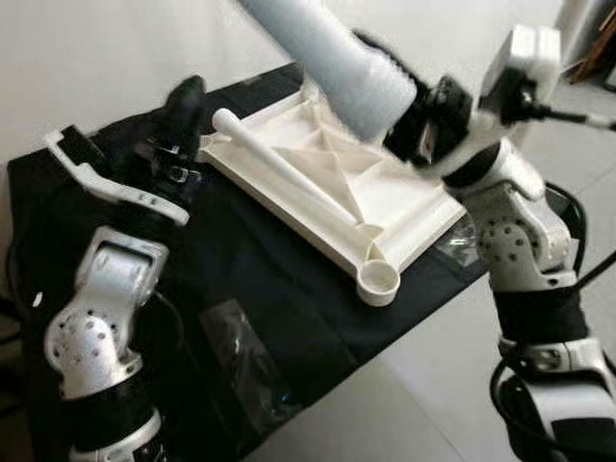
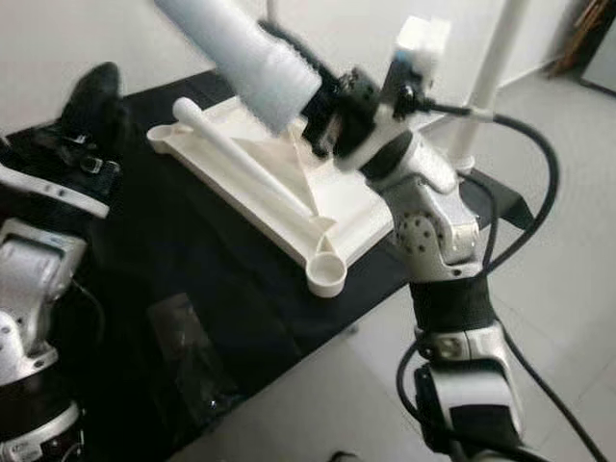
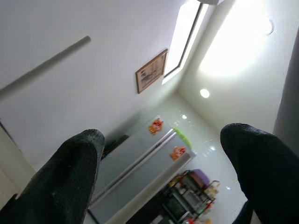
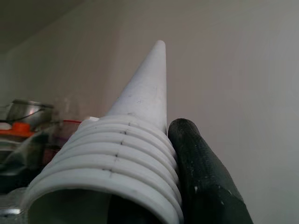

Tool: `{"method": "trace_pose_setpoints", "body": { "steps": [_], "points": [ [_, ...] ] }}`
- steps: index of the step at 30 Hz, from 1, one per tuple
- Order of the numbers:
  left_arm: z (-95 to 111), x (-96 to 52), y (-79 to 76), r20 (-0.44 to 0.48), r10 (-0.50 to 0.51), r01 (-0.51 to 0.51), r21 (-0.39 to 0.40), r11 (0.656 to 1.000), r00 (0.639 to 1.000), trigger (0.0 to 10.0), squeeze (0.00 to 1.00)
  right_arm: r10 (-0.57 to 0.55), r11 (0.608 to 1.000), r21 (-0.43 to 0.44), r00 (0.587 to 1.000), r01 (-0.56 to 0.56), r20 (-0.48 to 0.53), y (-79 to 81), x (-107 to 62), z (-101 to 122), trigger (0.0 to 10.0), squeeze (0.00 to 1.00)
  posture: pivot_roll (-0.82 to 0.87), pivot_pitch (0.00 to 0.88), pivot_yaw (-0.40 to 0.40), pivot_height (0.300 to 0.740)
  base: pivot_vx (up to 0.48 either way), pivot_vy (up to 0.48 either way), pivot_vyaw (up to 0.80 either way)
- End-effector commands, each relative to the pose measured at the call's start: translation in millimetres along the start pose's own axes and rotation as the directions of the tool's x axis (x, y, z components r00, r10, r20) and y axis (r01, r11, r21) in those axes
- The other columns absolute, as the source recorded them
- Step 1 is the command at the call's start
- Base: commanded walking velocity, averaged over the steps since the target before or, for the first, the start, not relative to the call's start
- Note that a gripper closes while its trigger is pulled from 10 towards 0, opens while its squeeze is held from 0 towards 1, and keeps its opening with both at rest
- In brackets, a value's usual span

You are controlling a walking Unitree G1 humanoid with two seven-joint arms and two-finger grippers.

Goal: Building children table

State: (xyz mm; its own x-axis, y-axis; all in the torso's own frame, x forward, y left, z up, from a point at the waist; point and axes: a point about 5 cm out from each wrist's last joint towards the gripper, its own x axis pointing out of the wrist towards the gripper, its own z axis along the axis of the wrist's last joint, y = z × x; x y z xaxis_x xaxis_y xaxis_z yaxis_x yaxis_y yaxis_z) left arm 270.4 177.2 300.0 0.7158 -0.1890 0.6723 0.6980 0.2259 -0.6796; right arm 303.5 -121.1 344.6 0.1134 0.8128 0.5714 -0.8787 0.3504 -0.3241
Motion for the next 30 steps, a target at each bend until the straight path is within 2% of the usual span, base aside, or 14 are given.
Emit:
{"method": "trace_pose_setpoints", "body": {
  "steps": [1, 2, 7, 9, 11, 14, 15, 17, 19, 21, 23, 29, 30],
  "points": [
    [5.4, -1.5, -8.8, 0.023, -0.051, 0.051, -0.030, 0.998, 0.998, 10.0, 0.00, 0.037, 0.999, 0.015, 0.999, -0.037, 0.013, 4.8, -0.7, 2.3, 10.0, 0.00, -0.06, 0.095, 0.085, 0.740, 0.000, 0.000, 0.00],
    [5.4, -1.5, -8.8, 0.023, -0.051, 0.051, -0.030, 0.998, 0.998, 10.0, 0.00, 0.037, 0.999, 0.015, 0.999, -0.037, 0.013, 4.8, -0.7, 2.3, 10.0, 0.00, -0.06, 0.095, 0.085, 0.740, 0.000, 0.000, 0.00],
    [16.1, -10.7, -33.1, 0.024, -0.233, 0.235, -0.068, 0.970, 0.972, 10.0, 0.00, 0.049, 0.997, 0.062, 0.999, -0.049, 0.007, 8.8, -4.1, -1.5, 10.0, 0.00, -0.06, 0.094, 0.082, 0.740, 0.000, 0.000, 0.00],
    [16.1, -10.7, -33.1, 0.024, -0.233, 0.235, -0.068, 0.970, 0.972, 10.0, 0.00, 0.049, 0.997, 0.062, 0.999, -0.049, 0.007, 8.8, -4.1, -1.5, 10.0, 0.00, -0.06, 0.094, 0.082, 0.740, 0.000, 0.000, 0.00],
    [16.4, -16.1, -39.8, -0.017, -0.295, 0.294, -0.062, 0.954, 0.955, 10.0, 0.00, 0.031, 0.996, 0.077, 0.999, -0.033, 0.021, 7.0, -3.6, 1.3, 10.0, 0.00, -0.07, 0.094, 0.078, 0.740, 0.000, 0.000, 0.00],
    [15.0, -17.9, -40.4, -0.044, -0.304, 0.302, -0.043, 0.952, 0.952, 10.0, 0.00, 0.041, 0.995, 0.086, 0.999, -0.042, 0.015, 7.7, -3.9, 1.2, 10.0, 0.00, -0.07, 0.094, 0.078, 0.740, 0.000, 0.000, 0.00],
    [13.9, -19.3, -40.4, -0.054, -0.303, 0.301, -0.047, 0.952, 0.951, 10.0, 0.00, 0.096, 0.991, 0.095, 0.995, -0.092, -0.033, 14.3, -6.4, -3.3, 10.0, 0.00, -0.07, 0.094, 0.078, 0.740, 0.000, 0.000, 0.00],
    [10.8, -20.4, -40.1, -0.078, -0.295, 0.291, -0.060, 0.955, 0.952, 10.0, 0.00, 0.237, 0.969, 0.114, 0.954, -0.218, -0.185, 33.4, -15.9, -20.7, 10.0, 0.00, -0.07, 0.095, 0.073, 0.740, 0.000, 0.000, 0.00],
    [10.8, -20.4, -40.1, -0.078, -0.295, 0.291, -0.060, 0.955, 0.952, 10.0, 0.00, 0.237, 0.969, 0.114, 0.954, -0.218, -0.185, 33.4, -15.9, -20.7, 10.0, 0.00, -0.07, 0.095, 0.073, 0.740, 0.000, 0.000, 0.00],
    [8.8, -20.4, -40.5, -0.100, -0.291, 0.285, -0.064, 0.956, 0.952, 10.0, 0.00, 0.296, 0.954, 0.133, 0.919, -0.270, -0.259, 42.1, -23.2, -30.2, 10.0, 0.00, -0.07, 0.095, 0.074, 0.740, 0.000, 0.000, 0.00],
    [9.3, -20.5, -41.4, -0.108, -0.292, 0.286, -0.068, 0.956, 0.950, 10.0, 0.00, 0.312, 0.949, 0.136, 0.902, -0.283, -0.299, 43.1, -27.3, -33.2, 10.0, 0.00, -0.07, 0.097, 0.074, 0.740, 0.000, 0.000, 0.00],
    [12.1, -21.2, -44.1, -0.097, -0.308, 0.300, -0.090, 0.950, 0.947, 10.0, 0.00, 0.288, 0.957, 0.136, 0.909, -0.258, -0.302, 40.4, -28.7, -32.1, 10.0, 0.00, -0.07, 0.100, 0.075, 0.740, 0.000, 0.000, 0.00],
    [12.7, -21.1, -44.6, -0.091, -0.313, 0.304, -0.098, 0.948, 0.945, 9.4, 0.00, 0.281, 0.959, 0.135, 0.910, -0.251, -0.304, 40.3, -29.4, -32.4, 10.0, 0.00, -0.07, 0.100, 0.075, 0.740, 0.000, 0.000, 0.00]
  ]
}}
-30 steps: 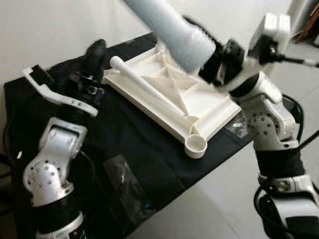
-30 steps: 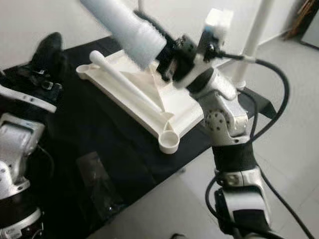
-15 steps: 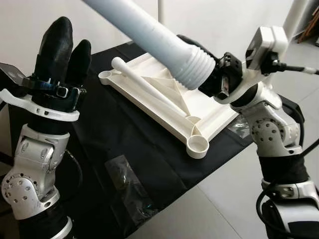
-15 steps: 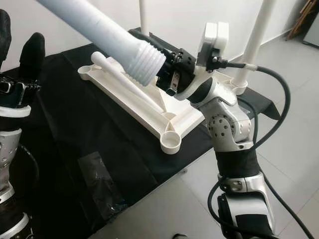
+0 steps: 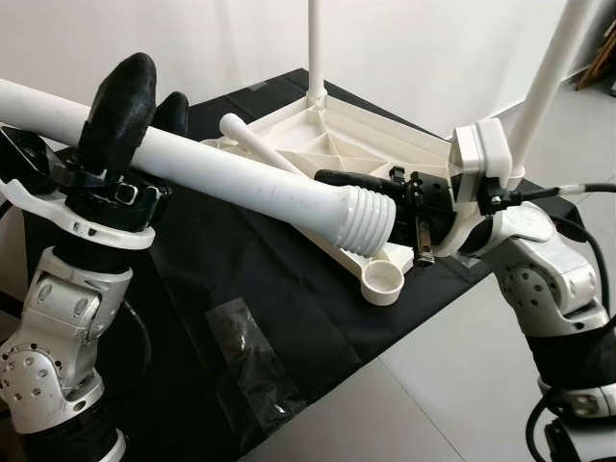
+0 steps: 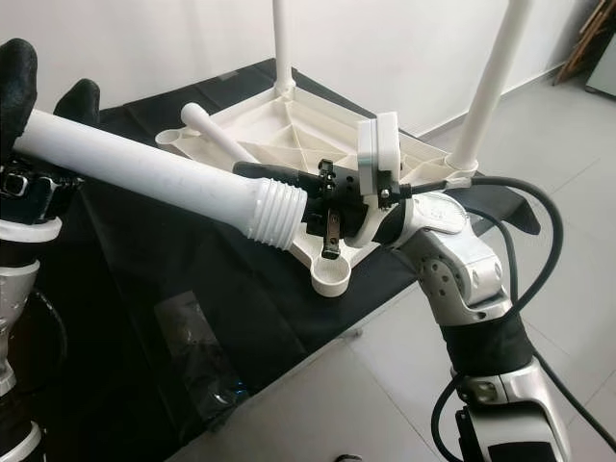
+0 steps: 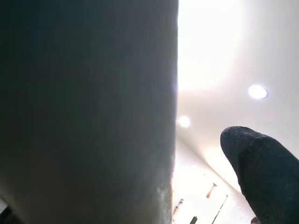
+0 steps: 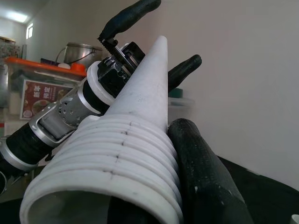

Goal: Building children table

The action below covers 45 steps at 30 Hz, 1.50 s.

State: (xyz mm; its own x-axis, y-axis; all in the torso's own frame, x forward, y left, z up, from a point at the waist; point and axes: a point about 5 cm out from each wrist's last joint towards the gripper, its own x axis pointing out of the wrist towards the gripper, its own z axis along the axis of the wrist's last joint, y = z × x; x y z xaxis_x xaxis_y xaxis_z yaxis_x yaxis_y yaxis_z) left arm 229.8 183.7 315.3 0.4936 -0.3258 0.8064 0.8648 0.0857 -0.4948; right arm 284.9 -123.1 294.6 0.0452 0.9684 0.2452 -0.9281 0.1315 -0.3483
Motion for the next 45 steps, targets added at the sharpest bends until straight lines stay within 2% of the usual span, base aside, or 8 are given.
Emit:
{"method": "trace_pose_setpoints", "body": {
  "steps": [1, 2, 23, 24, 25, 36, 41, 45],
  "points": [
    [0.5, 0.9, -7.4, -0.008, -0.037, 0.037, -0.011, 0.999, 0.999, 9.4, 0.00, 0.062, 0.998, 0.012, 0.998, -0.061, -0.026, 7.2, 5.8, -3.5, 10.0, 0.00, -0.07, 0.100, 0.075, 0.740, 0.000, 0.000, 0.00],
    [1.0, 1.0, -7.8, 0.000, -0.042, 0.042, -0.021, 0.999, 0.999, 0.0, 0.00, 0.059, 0.998, 0.013, 0.998, -0.059, -0.031, 8.1, 5.0, -4.4, 10.0, 0.00, -0.07, 0.100, 0.076, 0.740, 0.000, 0.000, 0.00],
    [0.9, 2.3, -10.8, -0.012, -0.057, 0.057, -0.037, 0.998, 0.998, 0.0, 0.00, -0.021, 0.999, 0.033, 0.997, 0.023, -0.070, 6.5, 1.0, -13.6, 10.0, 0.00, -0.07, 0.099, 0.074, 0.740, 0.000, 0.000, 0.00],
    [2.6, 3.0, -10.7, -0.008, -0.056, 0.056, -0.032, 0.998, 0.998, 0.0, 0.00, -0.032, 0.998, 0.044, 0.997, 0.035, -0.069, 5.7, 0.3, -14.5, 10.0, 0.29, -0.07, 0.099, 0.074, 0.740, 0.000, 0.000, 0.00],
    [8.8, 5.3, -11.3, 0.002, -0.057, 0.057, -0.013, 0.998, 0.998, 0.0, 0.00, -0.059, 0.996, 0.068, 0.995, 0.064, -0.076, 2.0, -4.3, -16.9, 10.0, 1.00, -0.08, 0.099, 0.067, 0.740, 0.000, 0.000, 0.00],
    [35.9, 8.0, -12.1, 0.071, -0.031, 0.027, 0.054, 0.998, 0.997, 0.0, 0.00, -0.116, 0.987, 0.097, 0.988, 0.126, -0.101, 9.4, -42.5, -15.0, 10.0, 1.00, -0.09, 0.103, 0.076, 0.740, 0.000, 0.000, 0.00],
    [78.0, 13.6, -12.9, 0.136, -0.014, -0.011, 0.176, 0.984, 0.991, 0.0, 0.00, -0.119, 0.980, 0.140, 0.979, 0.142, -0.166, 29.8, -68.8, -19.1, 10.0, 1.00, -0.11, 0.097, 0.099, 0.740, 0.000, 0.000, 0.00],
    [90.7, 16.1, -13.3, 0.109, 0.005, -0.033, 0.257, 0.966, 0.994, 0.0, 0.00, -0.134, 0.977, 0.132, 0.966, 0.166, -0.223, 35.3, -81.4, -19.3, 10.0, 1.00, -0.10, 0.090, 0.110, 0.740, 0.000, 0.000, 0.00]
  ]
}}
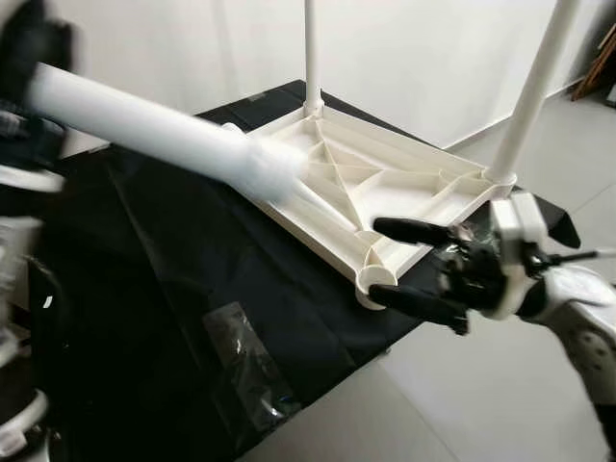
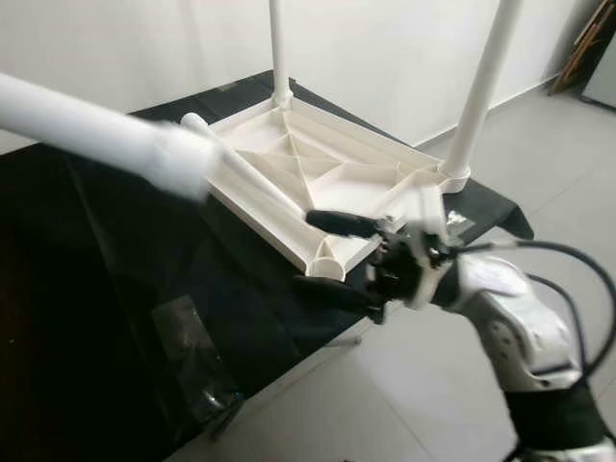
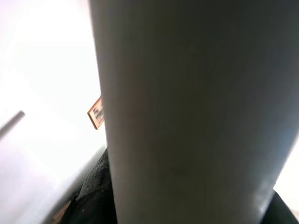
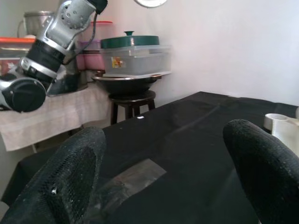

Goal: Building children table

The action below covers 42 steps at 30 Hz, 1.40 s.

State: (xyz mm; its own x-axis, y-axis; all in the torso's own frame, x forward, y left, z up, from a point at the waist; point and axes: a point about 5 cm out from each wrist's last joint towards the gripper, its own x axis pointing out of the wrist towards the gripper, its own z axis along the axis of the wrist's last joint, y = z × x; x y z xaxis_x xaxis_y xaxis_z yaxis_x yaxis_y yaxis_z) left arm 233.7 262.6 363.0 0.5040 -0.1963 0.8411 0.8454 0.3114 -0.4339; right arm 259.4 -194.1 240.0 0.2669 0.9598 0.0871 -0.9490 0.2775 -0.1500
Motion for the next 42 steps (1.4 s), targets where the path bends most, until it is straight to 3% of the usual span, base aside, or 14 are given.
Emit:
{"method": "trace_pose_setpoints", "body": {
  "steps": [1, 6, 11, 12, 14, 15, 16, 17, 19, 20, 21, 23, 30, 42],
  "points": [
    [-0.2, 2.4, 1.3, -0.049, 0.003, -0.001, 0.051, 0.999, 0.999, 0.0, 0.00, 0.016, 0.999, -0.034, 1.000, -0.017, -0.027, 3.7, -2.5, 4.9, 10.0, 1.00, -0.10, 0.088, 0.111, 0.740, 0.000, 0.000, 0.00],
    [-39.5, 6.1, 12.0, -0.378, 0.132, 0.016, 0.366, 0.931, 0.916, 0.0, 0.00, -0.001, 0.996, -0.087, 0.978, -0.017, -0.208, -3.0, -21.3, 8.0, 10.0, 1.00, -0.08, 0.084, 0.113, 0.740, 0.000, 0.000, 0.00],
    [-66.1, 7.9, 12.9, -0.507, 0.138, 0.099, 0.414, 0.905, 0.851, 0.0, 0.00, 0.028, 0.990, -0.130, 0.978, -0.056, -0.207, -4.8, -21.1, 24.9, 10.0, 1.00, -0.07, 0.084, 0.108, 0.740, 0.000, 0.000, 0.00],
    [-75.0, 7.8, 12.3, -0.544, 0.137, 0.129, 0.422, 0.897, 0.828, 0.0, 0.00, 0.052, 0.986, -0.145, 0.982, -0.079, -0.181, -5.2, -15.7, 30.3, 10.0, 0.85, -0.08, 0.085, 0.108, 0.740, 0.000, 0.000, 0.00],
    [-80.6, 7.6, 12.0, -0.569, 0.136, 0.150, 0.427, 0.892, 0.811, 0.0, 0.00, 0.068, 0.983, -0.156, 0.984, -0.094, -0.162, -5.4, -11.9, 33.9, 10.0, 0.85, -0.08, 0.085, 0.107, 0.740, 0.000, 0.000, 0.00],
    [-87.3, 6.6, 11.2, -0.598, 0.129, 0.175, 0.422, 0.890, 0.791, 0.0, 0.00, 0.079, 0.981, -0.165, 0.989, -0.099, -0.127, -6.7, -5.7, 37.5, 10.0, 0.58, -0.08, 0.083, 0.106, 0.740, 0.000, 0.000, 0.00],
    [-87.3, 6.6, 11.2, -0.598, 0.129, 0.175, 0.422, 0.890, 0.791, 0.0, 0.00, 0.079, 0.981, -0.165, 0.989, -0.099, -0.127, -6.7, -5.7, 37.5, 10.0, 0.58, -0.08, 0.083, 0.106, 0.740, 0.000, 0.000, 0.00],
    [-98.8, 4.9, 8.7, -0.644, 0.098, 0.219, 0.394, 0.893, 0.759, 0.0, 0.00, 0.108, 0.979, -0.167, 0.992, -0.119, -0.072, -8.1, 5.2, 40.7, 10.0, 0.00, -0.08, 0.084, 0.102, 0.740, 0.000, 0.000, 0.00],
    [-130.1, -7.7, 0.8, -0.773, 0.018, 0.355, 0.311, 0.882, 0.635, 0.0, 0.00, 0.187, 0.979, -0.096, 0.981, -0.181, 0.049, -9.4, 33.1, 35.9, 10.0, 0.00, -0.06, 0.078, 0.094, 0.740, 0.000, 0.000, 0.00],
    [-130.1, -7.7, 0.8, -0.773, 0.018, 0.355, 0.311, 0.882, 0.635, 0.0, 0.00, 0.187, 0.979, -0.096, 0.981, -0.181, 0.049, -9.4, 33.1, 35.9, 10.0, 0.00, -0.06, 0.078, 0.094, 0.740, 0.000, 0.000, 0.00],
    [-141.1, -15.0, -0.6, -0.818, -0.002, 0.408, 0.285, 0.867, 0.576, 0.0, 0.00, 0.216, 0.976, -0.062, 0.973, -0.211, 0.081, -8.8, 42.4, 32.1, 10.0, 0.00, -0.05, 0.076, 0.091, 0.740, 0.000, 0.000, 0.00],
    [-152.3, -23.0, -0.9, -0.848, -0.024, 0.443, 0.253, 0.860, 0.530, 0.0, 0.00, 0.270, 0.963, -0.012, 0.958, -0.270, 0.095, -3.6, 53.0, 21.8, 10.0, 0.00, -0.04, 0.079, 0.082, 0.740, 0.000, 0.000, 0.00],
    [-166.9, -22.6, -5.0, -0.847, -0.073, 0.494, 0.235, 0.837, 0.526, 0.0, 0.00, 0.420, 0.901, 0.100, 0.906, -0.423, 0.051, 6.3, 84.1, -7.7, 10.0, 0.00, -0.03, 0.079, 0.072, 0.740, 0.000, 0.000, 0.00],
    [-163.6, -8.6, -16.9, -0.817, -0.170, 0.548, 0.201, 0.812, 0.550, 0.0, 0.00, 0.386, 0.921, 0.082, 0.922, -0.382, -0.037, -1.7, 107.0, -22.5, 10.0, 0.00, -0.02, 0.081, 0.061, 0.740, 0.000, 0.000, 0.00]
  ]
}}
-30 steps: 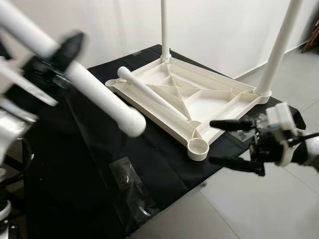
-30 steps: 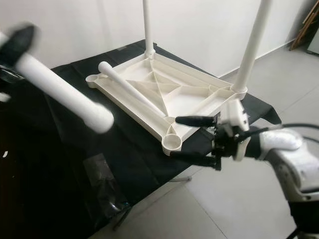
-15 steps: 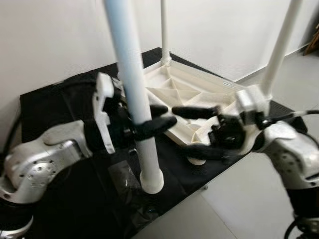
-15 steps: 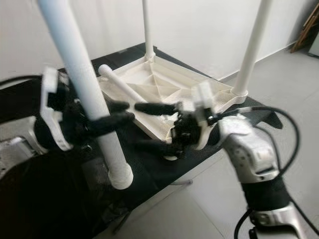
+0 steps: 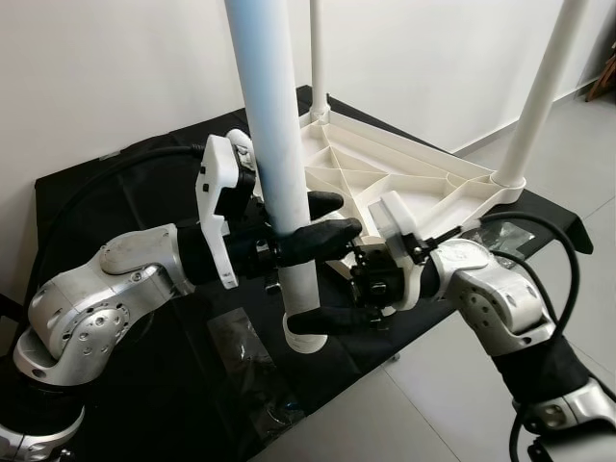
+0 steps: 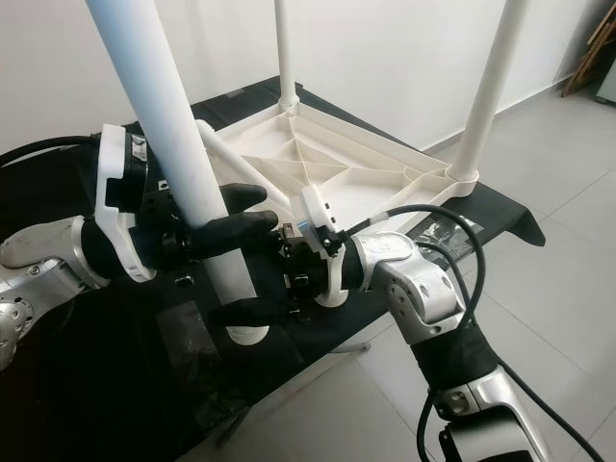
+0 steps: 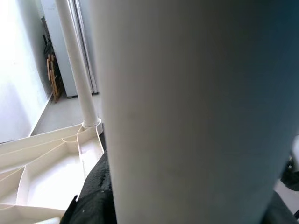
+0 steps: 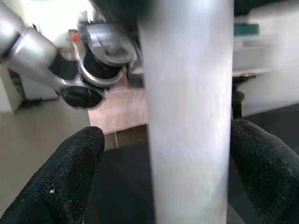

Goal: Building children table

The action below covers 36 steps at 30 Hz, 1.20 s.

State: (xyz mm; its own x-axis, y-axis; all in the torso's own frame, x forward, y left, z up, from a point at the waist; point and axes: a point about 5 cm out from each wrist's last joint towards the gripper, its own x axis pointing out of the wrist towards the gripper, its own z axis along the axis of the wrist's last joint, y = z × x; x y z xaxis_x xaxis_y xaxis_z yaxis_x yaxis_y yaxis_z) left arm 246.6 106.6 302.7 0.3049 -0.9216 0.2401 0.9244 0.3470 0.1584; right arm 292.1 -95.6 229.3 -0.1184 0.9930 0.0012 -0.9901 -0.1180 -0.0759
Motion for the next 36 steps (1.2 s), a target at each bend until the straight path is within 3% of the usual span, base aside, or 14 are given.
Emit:
{"method": "trace_pose_setpoints", "body": {
  "steps": [1, 8, 9, 10, 11, 12, 20, 25, 33, 34, 35, 36],
  "points": [
    [9.8, 0.9, -1.6, 0.050, -0.028, 0.028, 0.006, 1.000, 0.998, 0.0, 0.00, -0.018, 1.000, -0.018, 1.000, 0.017, -0.023, -3.7, 5.6, -4.1, 10.0, 0.00, -0.02, 0.081, 0.061, 0.740, 0.000, 0.000, 0.00],
    [12.1, 3.7, -3.6, 0.079, -0.067, 0.069, -0.017, 0.997, 0.995, 0.0, 0.00, -0.069, 0.997, -0.031, 0.997, 0.068, -0.029, -11.5, 19.6, -7.7, 10.0, 0.00, -0.02, 0.080, 0.063, 0.740, 0.000, 0.000, 0.00],
    [11.9, 4.4, -3.9, 0.082, -0.072, 0.074, -0.021, 0.997, 0.994, 0.0, 0.00, -0.071, 0.997, -0.035, 0.997, 0.070, -0.029, -12.4, 22.6, -7.7, 7.9, 0.00, -0.02, 0.080, 0.064, 0.740, 0.000, 0.000, 0.00],
    [11.8, 4.8, -4.0, 0.083, -0.075, 0.077, -0.022, 0.997, 0.994, 0.0, 0.00, -0.073, 0.997, -0.039, 0.997, 0.072, -0.029, -13.0, 24.4, -7.8, 4.2, 0.00, -0.02, 0.080, 0.064, 0.740, 0.000, 0.000, 0.00],
    [11.8, 4.8, -4.0, 0.083, -0.075, 0.077, -0.022, 0.997, 0.994, 0.0, 0.00, -0.073, 0.997, -0.039, 0.997, 0.072, -0.029, -13.0, 24.4, -7.8, 4.2, 0.00, -0.02, 0.080, 0.064, 0.740, 0.000, 0.000, 0.00],
    [10.5, 5.8, -4.3, 0.081, -0.078, 0.080, -0.025, 0.996, 0.994, 0.0, 0.00, -0.073, 0.997, -0.039, 0.997, 0.072, -0.019, -13.5, 27.9, -6.8, 0.0, 0.00, -0.03, 0.080, 0.065, 0.740, 0.000, 0.000, 0.00],
    [5.0, 10.9, -7.0, 0.074, -0.101, 0.104, -0.038, 0.994, 0.992, 0.0, 0.00, 0.013, 0.998, -0.058, 1.000, -0.013, -0.012, -6.1, 42.6, -4.4, 0.0, 0.00, -0.03, 0.077, 0.067, 0.740, 0.000, 0.000, 0.00],
    [4.3, 12.9, -6.8, 0.066, -0.112, 0.114, -0.028, 0.993, 0.992, 0.0, 0.00, 0.046, 0.996, -0.066, 0.992, -0.054, -0.114, -2.5, 45.4, -12.6, 0.0, 0.00, -0.04, 0.076, 0.065, 0.740, 0.000, 0.000, 0.00],
    [7.0, 15.3, -1.9, 0.061, -0.100, 0.099, 0.004, 0.995, 0.993, 0.0, 0.00, 0.008, 0.998, -0.061, 0.972, -0.023, -0.235, -2.7, 42.9, -29.9, 0.0, 0.00, -0.04, 0.073, 0.062, 0.740, 0.000, 0.000, 0.00],
    [8.9, 15.4, 2.9, 0.072, -0.057, 0.056, 0.016, 0.998, 0.996, 5.9, 0.27, -0.033, 0.997, -0.070, 0.973, 0.018, -0.228, -6.0, 42.7, -30.2, 0.0, 0.00, -0.04, 0.072, 0.063, 0.740, 0.000, 0.000, 0.00],
    [8.9, 15.4, 2.9, 0.072, -0.057, 0.056, 0.016, 0.998, 0.996, 5.9, 0.27, -0.033, 0.997, -0.070, 0.973, 0.018, -0.228, -6.0, 42.7, -30.2, 0.0, 0.00, -0.04, 0.072, 0.063, 0.740, 0.000, 0.000, 0.00],
    [11.3, 14.0, 10.0, 0.090, 0.005, -0.007, 0.013, 1.000, 0.996, 10.0, 1.00, -0.094, 0.994, -0.077, 0.974, 0.079, -0.207, -11.4, 42.0, -28.7, 0.0, 0.00, -0.04, 0.072, 0.064, 0.740, 0.000, 0.000, 0.00]
  ]
}}
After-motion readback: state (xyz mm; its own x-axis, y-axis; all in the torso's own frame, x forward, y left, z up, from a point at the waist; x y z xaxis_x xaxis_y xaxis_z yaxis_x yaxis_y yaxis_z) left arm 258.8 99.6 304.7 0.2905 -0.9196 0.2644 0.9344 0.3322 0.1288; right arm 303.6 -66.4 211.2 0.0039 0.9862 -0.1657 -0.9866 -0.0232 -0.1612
